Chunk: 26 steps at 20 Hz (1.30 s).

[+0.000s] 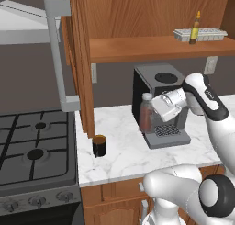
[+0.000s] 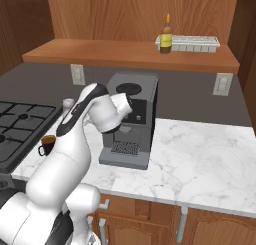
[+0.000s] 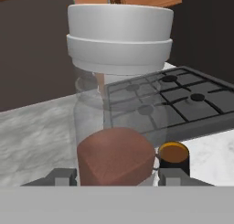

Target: Pick the cinnamon and honey bottle from the cabinet and place them next to the mug.

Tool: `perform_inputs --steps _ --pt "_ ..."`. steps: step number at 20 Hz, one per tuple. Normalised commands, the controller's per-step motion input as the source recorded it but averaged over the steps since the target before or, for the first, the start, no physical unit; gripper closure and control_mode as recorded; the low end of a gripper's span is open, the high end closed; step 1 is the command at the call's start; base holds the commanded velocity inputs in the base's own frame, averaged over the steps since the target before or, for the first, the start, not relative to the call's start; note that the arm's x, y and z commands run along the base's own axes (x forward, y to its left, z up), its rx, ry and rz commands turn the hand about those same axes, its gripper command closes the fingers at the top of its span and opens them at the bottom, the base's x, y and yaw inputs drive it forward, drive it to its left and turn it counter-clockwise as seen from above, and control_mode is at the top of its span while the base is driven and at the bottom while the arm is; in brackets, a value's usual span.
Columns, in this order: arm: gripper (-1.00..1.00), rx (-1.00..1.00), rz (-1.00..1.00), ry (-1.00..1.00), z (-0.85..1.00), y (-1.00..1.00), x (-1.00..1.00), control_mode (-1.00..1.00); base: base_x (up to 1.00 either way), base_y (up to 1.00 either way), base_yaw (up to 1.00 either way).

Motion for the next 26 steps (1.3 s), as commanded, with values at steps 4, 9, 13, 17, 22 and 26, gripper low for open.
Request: perform_inputs --steps 4,9,13,17,22,26 --pt "1.0 0.0 0.0 0.11 -0.19 0.13 0.0 -1.0 0.0 0.0 0.0" --pt "1.0 0.0 0.0 0.09 -0.18 0.15 0.0 -1.0 0.0 0.0 0.0" --pt "1.0 0.0 0.0 0.09 -0.14 0.17 0.0 -1.0 0.0 0.0 0.0" --pt "1.0 -0.02 0.0 0.08 -0.07 0.2 0.0 -1.0 0.0 0.0 0.0" --pt "1.0 -0.03 0.0 0.06 -0.05 0.17 0.0 -1.0 0.0 0.0 0.0" --pt "1.0 -0.04 0.0 0.02 -0.1 0.1 0.0 -1.0 0.0 0.0 0.0"
